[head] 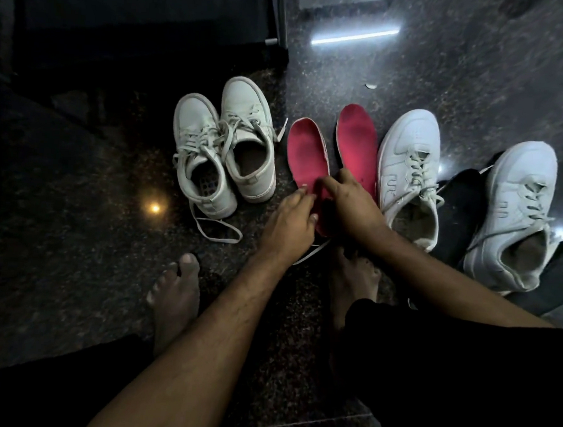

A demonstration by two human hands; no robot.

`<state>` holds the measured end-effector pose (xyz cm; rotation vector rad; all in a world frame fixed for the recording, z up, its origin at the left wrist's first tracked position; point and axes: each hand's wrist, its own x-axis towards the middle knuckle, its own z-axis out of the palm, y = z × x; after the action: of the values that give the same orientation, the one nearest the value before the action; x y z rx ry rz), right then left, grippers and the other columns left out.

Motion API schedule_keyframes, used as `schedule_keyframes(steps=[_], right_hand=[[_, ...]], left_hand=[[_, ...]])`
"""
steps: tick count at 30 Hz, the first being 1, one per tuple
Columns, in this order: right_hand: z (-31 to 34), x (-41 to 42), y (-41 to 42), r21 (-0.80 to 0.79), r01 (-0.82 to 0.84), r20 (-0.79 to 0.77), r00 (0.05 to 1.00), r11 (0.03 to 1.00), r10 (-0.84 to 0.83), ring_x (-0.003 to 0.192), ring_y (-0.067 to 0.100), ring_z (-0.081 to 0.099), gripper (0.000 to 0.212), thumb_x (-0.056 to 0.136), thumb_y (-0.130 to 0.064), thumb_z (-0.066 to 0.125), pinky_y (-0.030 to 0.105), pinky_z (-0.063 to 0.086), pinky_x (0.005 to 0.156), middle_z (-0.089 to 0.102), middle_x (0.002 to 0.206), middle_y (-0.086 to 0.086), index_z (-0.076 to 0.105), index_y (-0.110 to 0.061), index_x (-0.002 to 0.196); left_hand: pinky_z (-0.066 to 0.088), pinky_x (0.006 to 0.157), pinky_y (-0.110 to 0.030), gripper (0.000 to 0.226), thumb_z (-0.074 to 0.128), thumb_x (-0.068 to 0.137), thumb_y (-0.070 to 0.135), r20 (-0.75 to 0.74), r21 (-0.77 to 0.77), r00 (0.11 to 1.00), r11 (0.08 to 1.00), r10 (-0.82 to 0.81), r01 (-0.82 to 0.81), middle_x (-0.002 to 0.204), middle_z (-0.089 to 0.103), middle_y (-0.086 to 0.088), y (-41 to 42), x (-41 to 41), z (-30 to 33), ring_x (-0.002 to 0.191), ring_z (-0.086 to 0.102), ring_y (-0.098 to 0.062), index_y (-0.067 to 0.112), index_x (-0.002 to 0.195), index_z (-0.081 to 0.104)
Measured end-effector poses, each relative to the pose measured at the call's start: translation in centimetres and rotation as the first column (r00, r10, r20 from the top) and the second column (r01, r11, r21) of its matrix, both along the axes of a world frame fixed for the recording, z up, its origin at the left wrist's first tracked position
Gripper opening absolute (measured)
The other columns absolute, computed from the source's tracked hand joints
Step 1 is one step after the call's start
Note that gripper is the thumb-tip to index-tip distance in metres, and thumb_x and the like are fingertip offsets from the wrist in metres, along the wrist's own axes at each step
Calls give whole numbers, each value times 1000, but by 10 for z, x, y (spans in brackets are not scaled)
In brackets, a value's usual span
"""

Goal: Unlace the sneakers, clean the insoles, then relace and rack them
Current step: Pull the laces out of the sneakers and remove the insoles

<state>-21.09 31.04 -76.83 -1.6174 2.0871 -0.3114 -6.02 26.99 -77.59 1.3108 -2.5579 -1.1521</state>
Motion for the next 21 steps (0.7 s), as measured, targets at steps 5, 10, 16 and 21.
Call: schedule_keyframes(steps=[5,10,16,21], right_hand=[[6,0,-7,-57,73,38,997,996,-71,94,37,60,48,82,-15,68,44,51,81,49,113,14,56,-14,128],[35,10,-29,-194,126,50,992,973,-119,97,33,59,39,87,-13,66,41,51,78,53,113,14,59,-11,126],[107,30,-76,-316,131,122,988,940,-97,87,34,62,26,86,-14,63,45,52,75,57,104,13,62,-9,111],[188,40,-113,-414,73,134,991,908,-19,88,27,64,28,88,-18,66,33,51,81,60,108,10,65,-14,116]], left_hand=[[33,116,-42,46,58,95,16,-52,-69,998,997,38,-42,150,46,-15,-9,-5,19,140,41,-30,6,140,52],[41,107,-41,41,60,93,12,-149,-105,979,983,137,-153,134,58,-18,-26,-2,58,126,53,-34,2,133,56],[47,96,-41,36,61,91,9,-271,-128,928,946,256,-299,120,66,-17,-54,10,130,112,61,-34,4,127,60],[50,96,-40,35,60,95,18,-305,-213,917,920,257,-328,121,66,-10,-90,33,210,113,62,-27,11,130,58]])
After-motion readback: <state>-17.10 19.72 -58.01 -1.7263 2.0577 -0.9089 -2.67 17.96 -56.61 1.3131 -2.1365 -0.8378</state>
